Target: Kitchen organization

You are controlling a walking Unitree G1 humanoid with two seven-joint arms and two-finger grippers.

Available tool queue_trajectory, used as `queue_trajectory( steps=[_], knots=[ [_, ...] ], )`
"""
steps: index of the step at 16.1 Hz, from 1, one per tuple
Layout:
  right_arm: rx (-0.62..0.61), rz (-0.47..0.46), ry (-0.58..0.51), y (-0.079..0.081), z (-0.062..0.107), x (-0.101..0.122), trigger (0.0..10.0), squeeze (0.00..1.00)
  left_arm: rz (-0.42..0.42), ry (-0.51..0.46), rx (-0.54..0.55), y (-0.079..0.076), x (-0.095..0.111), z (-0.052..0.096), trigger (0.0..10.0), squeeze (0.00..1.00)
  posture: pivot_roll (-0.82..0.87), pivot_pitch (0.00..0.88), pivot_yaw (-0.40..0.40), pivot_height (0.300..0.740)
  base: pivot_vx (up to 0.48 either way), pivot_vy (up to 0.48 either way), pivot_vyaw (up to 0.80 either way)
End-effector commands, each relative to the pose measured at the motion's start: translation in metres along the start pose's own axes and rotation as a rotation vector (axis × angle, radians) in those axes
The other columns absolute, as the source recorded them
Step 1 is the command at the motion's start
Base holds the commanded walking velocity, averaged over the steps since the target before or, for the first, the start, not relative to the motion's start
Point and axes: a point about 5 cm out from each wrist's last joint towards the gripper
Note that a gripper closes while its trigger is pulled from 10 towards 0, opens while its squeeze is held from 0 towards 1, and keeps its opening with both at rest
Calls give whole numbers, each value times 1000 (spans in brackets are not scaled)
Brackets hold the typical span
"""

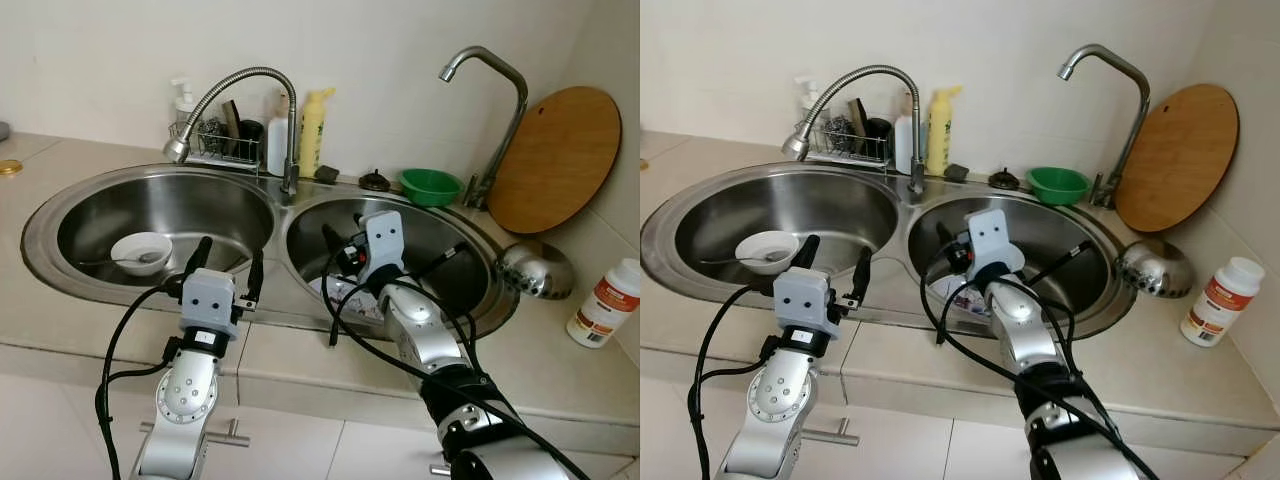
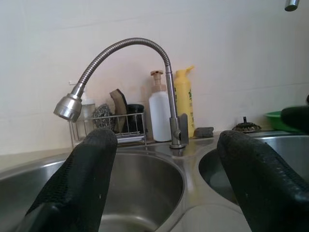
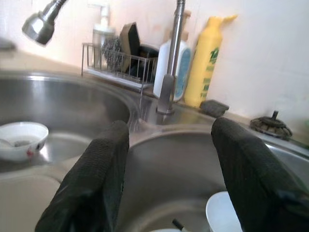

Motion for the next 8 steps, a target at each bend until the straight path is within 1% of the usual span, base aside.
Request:
queue_trajectory(
  steps=[1,2,3,4,8],
  knots=[
    [-21,-18,-57,-2,0,11,10000,1000,14,9,-11,-3,0,0,10000,0,157,0,-113,740,0,0,0],
    [-11,-29,-92,2,2,15,10000,898,14,8,-12,-3,0,1,10000,0,159,0,-115,740,0,416,0],
    [-7,-37,-110,4,3,18,10000,0,14,8,-12,-3,0,1,10000,0,160,0,-115,740,0,476,0],
    [5,-43,-129,9,5,21,10000,0,17,9,-15,-3,0,1,10000,0,158,0,-114,740,0,476,0],
    [-4,-51,-153,13,11,27,10000,0,18,1,-21,-3,1,-1,10000,0,158,0,-110,740,0,476,0]
  ],
)
Point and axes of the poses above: a point about 5 cm out from each wrist's last joint towards the gripper, its own z axis pointing back from the gripper into the wrist, its own x axis along the axis of the wrist's last joint, y = z × x, and after that the axes turned 7 degrees about -z, right-handed
